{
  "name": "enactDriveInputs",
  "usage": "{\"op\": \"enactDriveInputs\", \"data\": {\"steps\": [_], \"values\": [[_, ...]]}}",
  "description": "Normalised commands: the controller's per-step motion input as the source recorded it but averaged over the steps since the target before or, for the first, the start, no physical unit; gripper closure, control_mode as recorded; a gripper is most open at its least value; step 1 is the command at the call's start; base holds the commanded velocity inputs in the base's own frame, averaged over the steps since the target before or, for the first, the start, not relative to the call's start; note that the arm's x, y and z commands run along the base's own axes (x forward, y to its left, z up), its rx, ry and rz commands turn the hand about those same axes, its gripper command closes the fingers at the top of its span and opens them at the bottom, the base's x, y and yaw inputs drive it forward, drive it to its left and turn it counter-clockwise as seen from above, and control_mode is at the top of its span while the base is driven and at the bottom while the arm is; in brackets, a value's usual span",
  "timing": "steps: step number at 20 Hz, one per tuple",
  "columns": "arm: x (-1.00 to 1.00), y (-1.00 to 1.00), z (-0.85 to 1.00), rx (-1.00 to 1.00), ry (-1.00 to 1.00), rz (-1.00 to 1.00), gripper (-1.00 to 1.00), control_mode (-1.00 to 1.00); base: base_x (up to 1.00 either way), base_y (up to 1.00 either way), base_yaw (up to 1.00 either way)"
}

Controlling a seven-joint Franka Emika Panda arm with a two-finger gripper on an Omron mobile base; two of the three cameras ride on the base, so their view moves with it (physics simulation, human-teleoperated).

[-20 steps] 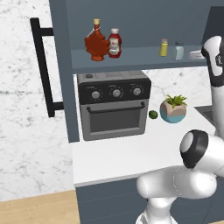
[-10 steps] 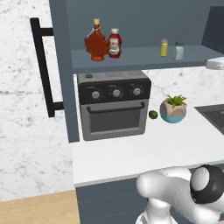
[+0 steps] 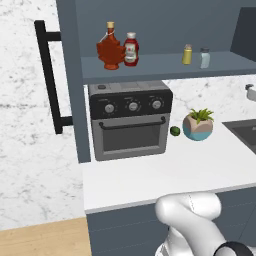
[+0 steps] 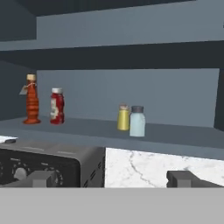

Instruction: Put the shaker and condiment bottle from the counter next to their counterparts in the cabinet.

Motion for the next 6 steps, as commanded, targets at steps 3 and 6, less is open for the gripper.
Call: {"op": "enactDriveInputs", "data": {"steps": [3,6], "values": [[-1.0,0.37,-0.08,0.02,-0.08,0.0,-1.0,-1.0,0.0,0.0,0.0],[-1.0,0.29,-0.05,0.02,-0.06,0.0,-1.0,-1.0,0.0,0.0,0.0]]}}
